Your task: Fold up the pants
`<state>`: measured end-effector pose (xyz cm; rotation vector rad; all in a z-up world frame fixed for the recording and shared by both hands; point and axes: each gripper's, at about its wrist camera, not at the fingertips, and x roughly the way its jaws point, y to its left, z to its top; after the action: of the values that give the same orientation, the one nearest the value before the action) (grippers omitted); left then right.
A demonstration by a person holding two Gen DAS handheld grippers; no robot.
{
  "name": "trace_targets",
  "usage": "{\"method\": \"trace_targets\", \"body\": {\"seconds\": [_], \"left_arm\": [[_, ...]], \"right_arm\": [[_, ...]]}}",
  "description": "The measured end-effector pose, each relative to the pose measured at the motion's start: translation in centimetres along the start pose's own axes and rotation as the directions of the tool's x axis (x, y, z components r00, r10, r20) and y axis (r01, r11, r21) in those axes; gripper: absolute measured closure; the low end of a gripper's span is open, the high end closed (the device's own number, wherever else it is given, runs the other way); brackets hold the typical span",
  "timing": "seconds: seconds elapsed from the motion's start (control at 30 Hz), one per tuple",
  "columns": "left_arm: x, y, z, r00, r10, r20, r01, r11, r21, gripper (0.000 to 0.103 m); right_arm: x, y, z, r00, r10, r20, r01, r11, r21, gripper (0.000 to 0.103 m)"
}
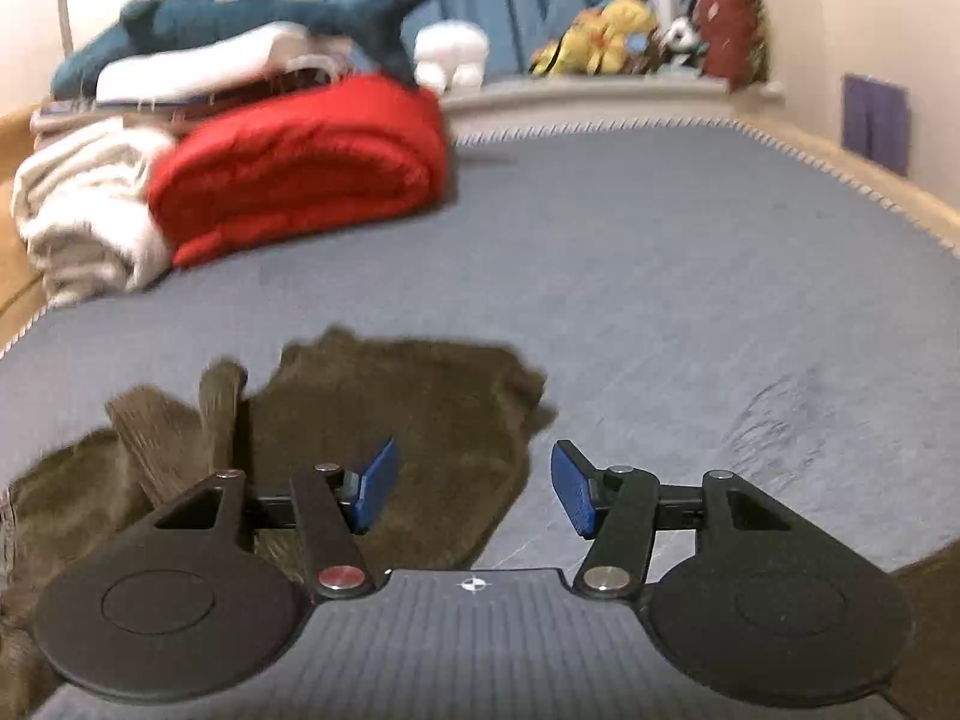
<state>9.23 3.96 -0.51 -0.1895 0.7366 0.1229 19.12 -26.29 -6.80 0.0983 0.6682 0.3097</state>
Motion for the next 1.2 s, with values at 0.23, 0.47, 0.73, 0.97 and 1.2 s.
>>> {"method": "trace_targets", "body": {"seconds": [0.23, 0.47, 0.73, 0.97, 1.2], "left_arm": [[1.3, -1.5, 0.4, 1.000, 0.007, -0.031, -0.008, 0.999, -0.043, 0.050], [2.9, 0.6, 0.4, 0.996, 0.046, -0.077, -0.055, 0.992, -0.115, 0.050], [2.8, 3.0, 1.0, 0.993, 0.066, -0.099, -0.084, 0.978, -0.191, 0.050], [3.1, 2.7, 0.1, 0.989, 0.055, -0.138, -0.078, 0.983, -0.164, 0.050], [2.7, 2.5, -0.3, 0.990, 0.054, -0.127, -0.073, 0.986, -0.149, 0.044]], "right_arm": [[2.9, 7.1, -0.8, 0.988, 0.150, -0.030, -0.153, 0.956, -0.251, 0.039], [4.2, 12.2, -2.1, 0.983, 0.165, -0.079, -0.183, 0.878, -0.442, 0.038], [4.6, 12.7, -2.8, 0.991, 0.116, -0.061, -0.131, 0.855, -0.502, 0.090], [0.0, 8.4, 1.0, 0.987, 0.116, 0.108, -0.076, 0.943, -0.323, 0.091], [-4.8, -0.5, 3.5, 0.970, 0.029, 0.241, -0.040, 0.998, 0.044, 0.092]]}}
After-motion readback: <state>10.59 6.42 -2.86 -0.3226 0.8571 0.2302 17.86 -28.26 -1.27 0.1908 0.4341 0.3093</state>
